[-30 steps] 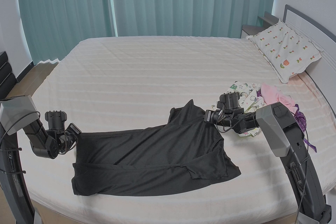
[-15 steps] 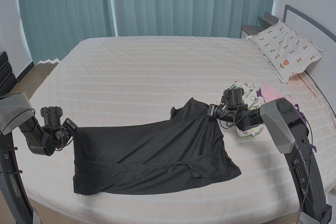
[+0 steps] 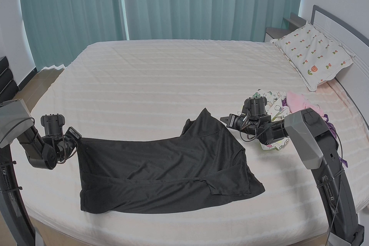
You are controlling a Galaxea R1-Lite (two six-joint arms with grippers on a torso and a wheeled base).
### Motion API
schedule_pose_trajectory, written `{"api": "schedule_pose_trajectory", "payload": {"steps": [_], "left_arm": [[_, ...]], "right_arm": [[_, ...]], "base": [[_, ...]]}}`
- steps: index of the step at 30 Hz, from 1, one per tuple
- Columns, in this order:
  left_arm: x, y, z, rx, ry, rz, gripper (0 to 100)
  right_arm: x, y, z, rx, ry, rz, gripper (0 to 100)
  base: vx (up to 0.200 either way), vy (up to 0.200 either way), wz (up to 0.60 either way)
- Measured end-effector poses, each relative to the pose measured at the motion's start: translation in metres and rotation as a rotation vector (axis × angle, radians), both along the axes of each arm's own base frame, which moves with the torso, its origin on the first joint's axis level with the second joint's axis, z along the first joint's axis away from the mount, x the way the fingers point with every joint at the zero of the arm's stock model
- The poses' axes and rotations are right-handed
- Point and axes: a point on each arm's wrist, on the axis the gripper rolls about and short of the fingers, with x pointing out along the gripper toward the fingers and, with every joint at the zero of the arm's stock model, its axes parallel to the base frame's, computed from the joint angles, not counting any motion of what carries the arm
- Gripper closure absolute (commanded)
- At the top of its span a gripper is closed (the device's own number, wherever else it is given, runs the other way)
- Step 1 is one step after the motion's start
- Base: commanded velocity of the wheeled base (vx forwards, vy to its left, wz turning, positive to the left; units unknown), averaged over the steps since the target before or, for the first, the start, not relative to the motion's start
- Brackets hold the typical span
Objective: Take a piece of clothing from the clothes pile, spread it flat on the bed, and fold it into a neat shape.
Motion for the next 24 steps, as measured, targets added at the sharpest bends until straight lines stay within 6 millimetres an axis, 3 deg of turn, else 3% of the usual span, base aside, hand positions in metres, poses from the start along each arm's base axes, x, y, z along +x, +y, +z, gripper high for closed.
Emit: {"api": "schedule_pose_trajectory", "payload": {"steps": [11, 24], "left_arm": [[0.000, 0.000, -0.001, -0.002, 0.004, -0.005, 100], [-0.003, -0.001, -0.004, -0.009, 0.014, -0.014, 100]], "right_arm": [[0.001, 0.006, -0.002, 0.032, 0.012, 0.010, 0], [-0.001, 0.019, -0.025, 0.034, 0.043, 0.054, 0]], "base": [[0.000, 0.000, 0.00], [0.000, 0.000, 0.00]]}}
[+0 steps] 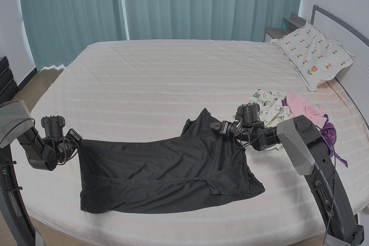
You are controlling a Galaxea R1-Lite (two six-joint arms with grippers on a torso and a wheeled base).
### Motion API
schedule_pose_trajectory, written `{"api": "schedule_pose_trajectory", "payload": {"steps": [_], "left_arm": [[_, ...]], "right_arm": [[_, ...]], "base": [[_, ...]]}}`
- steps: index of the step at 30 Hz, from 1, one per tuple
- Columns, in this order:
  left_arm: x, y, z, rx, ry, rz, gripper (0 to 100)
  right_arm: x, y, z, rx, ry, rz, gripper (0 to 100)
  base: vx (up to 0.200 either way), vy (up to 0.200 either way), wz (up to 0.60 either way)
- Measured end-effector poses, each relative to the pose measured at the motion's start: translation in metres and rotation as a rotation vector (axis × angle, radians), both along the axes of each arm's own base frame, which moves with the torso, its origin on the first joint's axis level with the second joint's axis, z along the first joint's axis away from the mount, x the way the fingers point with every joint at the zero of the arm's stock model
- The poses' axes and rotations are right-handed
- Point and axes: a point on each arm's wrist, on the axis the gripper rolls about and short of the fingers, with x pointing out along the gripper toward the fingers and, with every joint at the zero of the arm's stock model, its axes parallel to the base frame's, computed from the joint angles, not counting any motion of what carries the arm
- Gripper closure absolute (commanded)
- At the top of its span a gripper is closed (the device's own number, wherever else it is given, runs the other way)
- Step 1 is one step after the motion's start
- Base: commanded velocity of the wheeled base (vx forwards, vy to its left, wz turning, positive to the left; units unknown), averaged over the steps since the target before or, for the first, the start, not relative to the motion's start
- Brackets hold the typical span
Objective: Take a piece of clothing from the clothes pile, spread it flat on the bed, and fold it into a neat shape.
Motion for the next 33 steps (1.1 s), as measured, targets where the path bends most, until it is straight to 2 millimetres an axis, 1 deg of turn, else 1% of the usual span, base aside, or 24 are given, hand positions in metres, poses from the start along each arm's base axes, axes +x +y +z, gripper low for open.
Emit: {"api": "schedule_pose_trajectory", "payload": {"steps": [3, 4, 16, 21, 25, 33], "left_arm": [[0.000, 0.000, 0.000, 0.000, 0.000, 0.001, 100], [0.000, 0.000, 0.000, -0.001, 0.001, 0.001, 100], [0.000, 0.000, 0.000, -0.001, 0.001, 0.001, 100], [0.000, 0.000, 0.000, 0.000, 0.000, 0.001, 100], [0.000, 0.000, 0.001, 0.000, -0.004, 0.001, 100], [-0.001, 0.003, 0.006, 0.009, -0.015, 0.006, 100]], "right_arm": [[0.001, -0.002, 0.000, 0.001, -0.003, -0.004, 0], [0.001, -0.003, 0.000, 0.001, -0.003, -0.006, 100], [0.002, -0.005, 0.001, -0.003, -0.007, -0.020, 100], [0.004, -0.011, 0.009, -0.004, -0.019, -0.047, 100], [0.006, -0.018, 0.019, -0.002, -0.035, -0.067, 100], [-0.001, -0.030, 0.028, -0.004, -0.025, -0.085, 100]], "base": [[0.000, 0.000, 0.00], [0.000, 0.000, 0.00], [0.000, 0.000, 0.00], [0.000, 0.000, 0.00], [0.000, 0.000, 0.00], [0.000, 0.000, 0.00]]}}
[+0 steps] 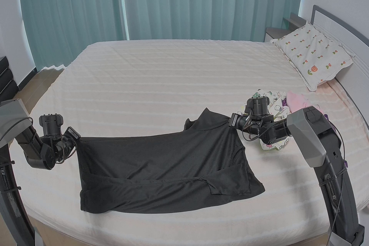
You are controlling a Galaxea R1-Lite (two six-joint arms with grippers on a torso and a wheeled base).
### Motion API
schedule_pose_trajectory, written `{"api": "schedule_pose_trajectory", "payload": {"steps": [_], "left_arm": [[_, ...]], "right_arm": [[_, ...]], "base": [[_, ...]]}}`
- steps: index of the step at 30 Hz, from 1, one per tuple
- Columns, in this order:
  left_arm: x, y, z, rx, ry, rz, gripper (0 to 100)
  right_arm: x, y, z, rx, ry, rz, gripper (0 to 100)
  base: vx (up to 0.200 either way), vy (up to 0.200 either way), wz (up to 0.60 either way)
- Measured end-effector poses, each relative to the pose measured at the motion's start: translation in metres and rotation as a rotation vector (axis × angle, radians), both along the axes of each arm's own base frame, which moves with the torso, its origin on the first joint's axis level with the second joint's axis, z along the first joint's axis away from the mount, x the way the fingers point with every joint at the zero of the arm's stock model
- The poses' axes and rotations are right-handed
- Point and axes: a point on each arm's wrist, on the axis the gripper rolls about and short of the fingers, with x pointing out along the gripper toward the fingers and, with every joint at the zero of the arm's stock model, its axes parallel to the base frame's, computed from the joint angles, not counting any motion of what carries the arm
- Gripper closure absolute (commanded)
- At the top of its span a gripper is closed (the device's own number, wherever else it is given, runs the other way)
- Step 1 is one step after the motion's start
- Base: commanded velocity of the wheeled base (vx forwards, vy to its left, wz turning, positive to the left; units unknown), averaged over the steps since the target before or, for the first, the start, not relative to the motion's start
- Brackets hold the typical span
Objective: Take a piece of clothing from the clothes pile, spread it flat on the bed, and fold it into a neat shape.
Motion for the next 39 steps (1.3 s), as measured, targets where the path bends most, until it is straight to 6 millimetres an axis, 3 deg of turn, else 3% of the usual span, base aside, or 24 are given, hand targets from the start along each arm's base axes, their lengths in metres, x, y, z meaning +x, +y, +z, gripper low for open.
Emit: {"api": "schedule_pose_trajectory", "payload": {"steps": [17, 29, 39], "left_arm": [[-0.022, 0.012, -0.002, -0.007, 0.037, 0.037, 100], [-0.051, 0.005, -0.021, 0.052, 0.180, -0.046, 100], [-0.070, -0.002, -0.040, 0.074, 0.297, -0.097, 100]], "right_arm": [[-0.030, -0.013, 0.002, 0.018, -0.054, 0.004, 100], [-0.066, -0.024, -0.003, 0.008, 0.021, 0.040, 100], [-0.101, -0.031, -0.019, -0.052, 0.112, 0.094, 100]], "base": [[0.000, 0.000, 0.00], [0.000, 0.000, 0.00], [0.000, 0.000, 0.00]]}}
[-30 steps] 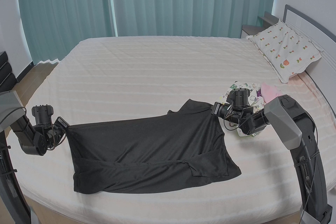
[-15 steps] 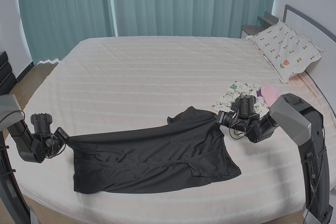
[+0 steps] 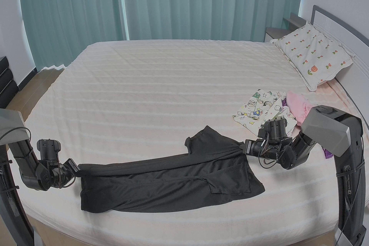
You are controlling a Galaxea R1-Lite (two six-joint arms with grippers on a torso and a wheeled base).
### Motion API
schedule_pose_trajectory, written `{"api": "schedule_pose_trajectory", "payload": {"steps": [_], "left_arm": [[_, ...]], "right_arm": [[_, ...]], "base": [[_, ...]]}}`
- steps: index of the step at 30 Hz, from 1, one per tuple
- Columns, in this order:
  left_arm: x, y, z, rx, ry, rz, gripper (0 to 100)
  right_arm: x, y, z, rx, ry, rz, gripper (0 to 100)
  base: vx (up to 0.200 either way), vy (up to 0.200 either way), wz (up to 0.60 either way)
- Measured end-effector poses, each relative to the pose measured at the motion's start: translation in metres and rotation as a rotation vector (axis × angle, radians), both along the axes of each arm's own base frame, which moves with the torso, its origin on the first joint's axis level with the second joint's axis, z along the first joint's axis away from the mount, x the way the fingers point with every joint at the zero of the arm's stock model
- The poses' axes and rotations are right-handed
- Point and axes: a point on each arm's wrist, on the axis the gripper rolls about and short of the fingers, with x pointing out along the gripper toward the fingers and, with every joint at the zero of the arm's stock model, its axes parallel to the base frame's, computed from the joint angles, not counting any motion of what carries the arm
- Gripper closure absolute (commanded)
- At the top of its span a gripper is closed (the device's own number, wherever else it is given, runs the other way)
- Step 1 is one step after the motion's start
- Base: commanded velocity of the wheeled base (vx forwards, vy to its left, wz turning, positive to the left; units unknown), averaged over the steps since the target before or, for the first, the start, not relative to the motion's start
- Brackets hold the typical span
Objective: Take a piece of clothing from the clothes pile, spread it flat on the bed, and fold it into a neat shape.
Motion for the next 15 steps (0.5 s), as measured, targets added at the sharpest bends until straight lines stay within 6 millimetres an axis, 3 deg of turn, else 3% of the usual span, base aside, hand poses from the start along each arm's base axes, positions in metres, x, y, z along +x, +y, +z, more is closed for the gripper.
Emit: {"api": "schedule_pose_trajectory", "payload": {"steps": [1, 9, 15], "left_arm": [[-0.002, 0.000, -0.003, 0.001, 0.015, -0.004, 0], [-0.008, -0.002, -0.015, -0.005, 0.069, -0.013, 0], [-0.011, -0.002, -0.016, -0.012, 0.079, -0.005, 0]], "right_arm": [[-0.003, 0.000, -0.002, -0.004, 0.006, 0.005, 0], [-0.020, -0.002, -0.006, -0.010, 0.044, 0.029, 0], [-0.020, -0.005, 0.011, 0.032, 0.004, 0.038, 0]], "base": [[0.000, 0.000, 0.00], [0.000, 0.000, 0.00], [0.000, 0.000, 0.00]]}}
